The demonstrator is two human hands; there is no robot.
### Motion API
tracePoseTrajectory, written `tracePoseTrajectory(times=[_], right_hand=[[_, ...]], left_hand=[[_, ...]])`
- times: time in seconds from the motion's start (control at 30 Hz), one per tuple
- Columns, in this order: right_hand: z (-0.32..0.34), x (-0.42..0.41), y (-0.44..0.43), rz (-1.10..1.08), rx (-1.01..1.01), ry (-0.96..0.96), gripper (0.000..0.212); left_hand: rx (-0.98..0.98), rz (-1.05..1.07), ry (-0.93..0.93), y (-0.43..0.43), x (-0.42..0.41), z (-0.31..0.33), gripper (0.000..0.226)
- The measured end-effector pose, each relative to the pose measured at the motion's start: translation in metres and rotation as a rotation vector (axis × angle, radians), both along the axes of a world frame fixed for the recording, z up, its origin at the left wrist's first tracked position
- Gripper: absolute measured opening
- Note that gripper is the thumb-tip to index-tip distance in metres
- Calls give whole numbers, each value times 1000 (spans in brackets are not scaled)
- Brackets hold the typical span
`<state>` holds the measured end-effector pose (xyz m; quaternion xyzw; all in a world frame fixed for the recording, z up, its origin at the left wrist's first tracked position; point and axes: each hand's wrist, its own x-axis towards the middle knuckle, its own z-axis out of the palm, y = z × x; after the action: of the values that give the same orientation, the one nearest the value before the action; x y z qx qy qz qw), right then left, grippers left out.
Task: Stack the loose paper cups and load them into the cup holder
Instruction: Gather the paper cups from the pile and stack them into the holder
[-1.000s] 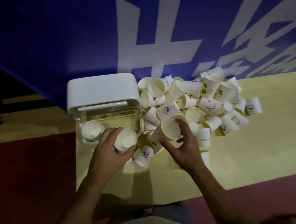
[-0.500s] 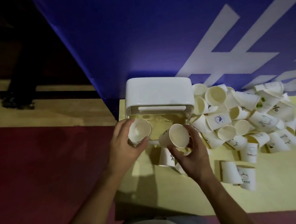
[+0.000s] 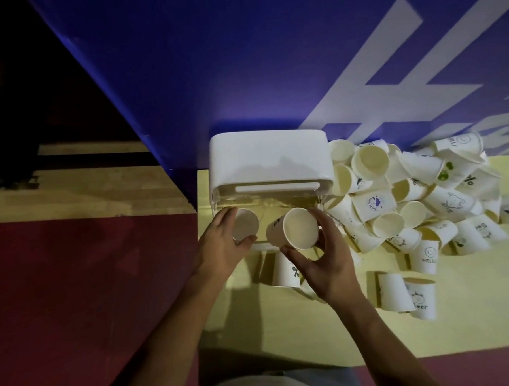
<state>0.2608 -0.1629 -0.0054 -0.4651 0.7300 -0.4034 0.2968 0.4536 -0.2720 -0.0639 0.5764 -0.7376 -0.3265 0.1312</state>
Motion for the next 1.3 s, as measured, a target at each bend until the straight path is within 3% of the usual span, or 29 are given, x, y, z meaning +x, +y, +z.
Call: tracePoseTrajectory(times=[0.13,0.33,0.6,0.77,1.3], right_hand=[[4,12,-18,54,-8,31,77],[-8,36,-43,178,-68,133,78],[-35,41,-55,324,49,273,87],[-42,38,-59,297,152,282,70],[-40,39,-56,360,312,405,78]], left_hand=[[19,10,21,-2,-2,-2,73],[111,64,117,2,10,3,92],[129,158,349,8,24,15,37],[81,94,302,5,18,13,36],[78,37,162,5,22,2,48]])
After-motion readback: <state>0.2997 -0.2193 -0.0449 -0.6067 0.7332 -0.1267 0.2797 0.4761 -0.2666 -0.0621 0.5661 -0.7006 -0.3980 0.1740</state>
